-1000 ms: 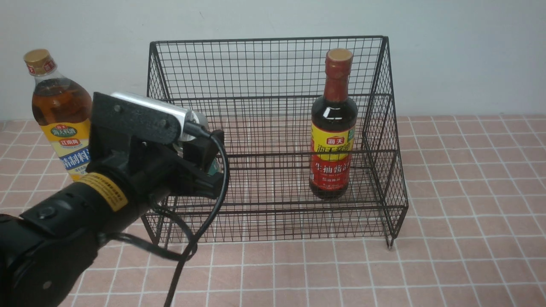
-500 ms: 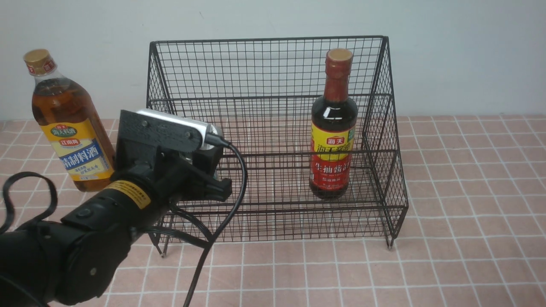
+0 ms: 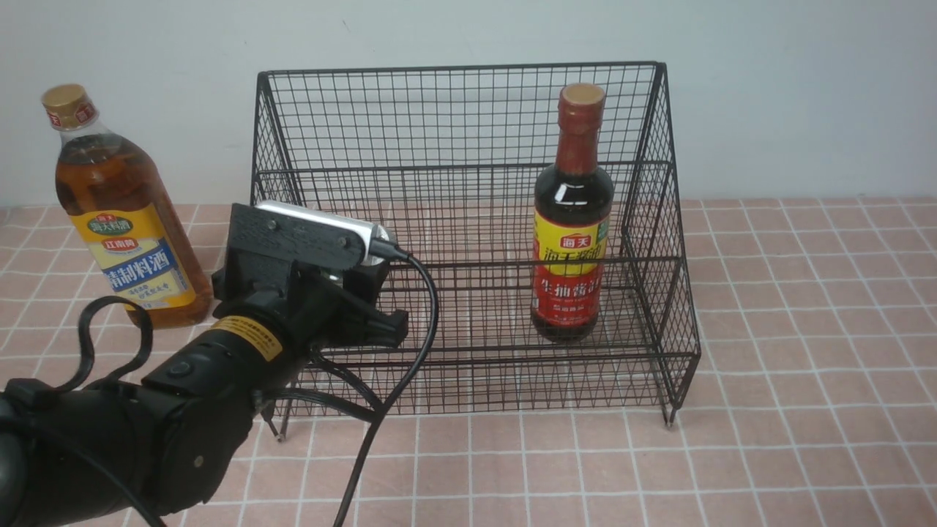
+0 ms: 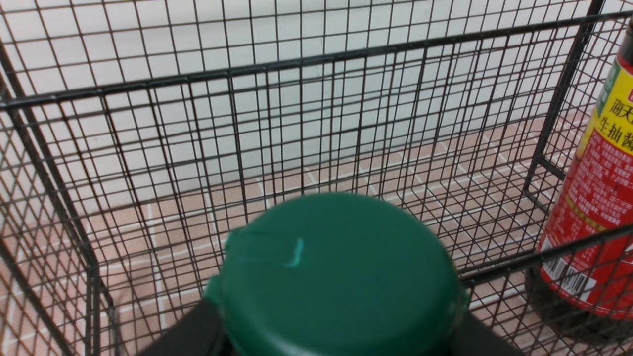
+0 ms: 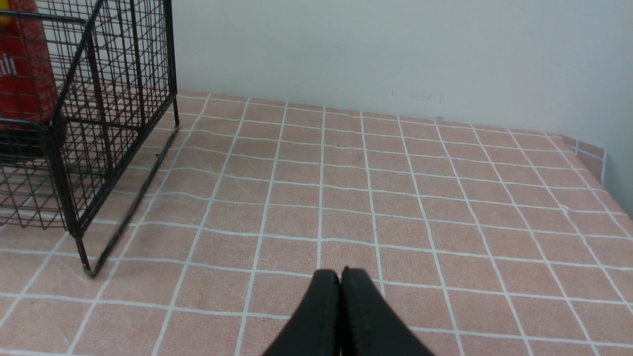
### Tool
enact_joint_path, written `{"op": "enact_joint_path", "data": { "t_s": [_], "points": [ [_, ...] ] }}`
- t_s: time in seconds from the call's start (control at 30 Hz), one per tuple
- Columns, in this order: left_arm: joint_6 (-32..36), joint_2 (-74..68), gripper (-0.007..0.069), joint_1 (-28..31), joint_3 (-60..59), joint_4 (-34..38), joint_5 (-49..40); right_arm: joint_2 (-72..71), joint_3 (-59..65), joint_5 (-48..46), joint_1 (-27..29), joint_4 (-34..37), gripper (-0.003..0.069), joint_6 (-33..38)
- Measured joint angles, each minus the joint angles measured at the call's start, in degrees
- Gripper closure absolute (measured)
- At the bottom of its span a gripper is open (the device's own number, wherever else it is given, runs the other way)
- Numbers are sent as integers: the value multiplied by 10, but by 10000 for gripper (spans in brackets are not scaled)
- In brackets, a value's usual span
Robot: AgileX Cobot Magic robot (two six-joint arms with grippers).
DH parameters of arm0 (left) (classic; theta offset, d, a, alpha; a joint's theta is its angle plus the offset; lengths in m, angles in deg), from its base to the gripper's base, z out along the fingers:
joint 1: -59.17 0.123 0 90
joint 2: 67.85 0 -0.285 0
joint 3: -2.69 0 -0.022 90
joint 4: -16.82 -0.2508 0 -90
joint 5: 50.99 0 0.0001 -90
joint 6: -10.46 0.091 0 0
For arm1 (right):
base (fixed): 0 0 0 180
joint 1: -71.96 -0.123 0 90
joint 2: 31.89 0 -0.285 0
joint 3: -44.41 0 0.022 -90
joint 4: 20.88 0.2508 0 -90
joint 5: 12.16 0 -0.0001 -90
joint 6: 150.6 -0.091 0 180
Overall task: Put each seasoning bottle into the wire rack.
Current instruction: Use the left arm to put the condiment bottle back on the shelf
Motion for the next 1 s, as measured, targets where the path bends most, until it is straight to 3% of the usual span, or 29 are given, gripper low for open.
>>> {"op": "enact_joint_path", "data": {
  "t_s": [0.53,1.0],
  "points": [
    [-1,87,313,-1,-1,-30,-91,0,0,0,0,0,673,-1],
    [21,25,313,-1,-1,-30,-90,0,0,0,0,0,673,-1]
  ]
}}
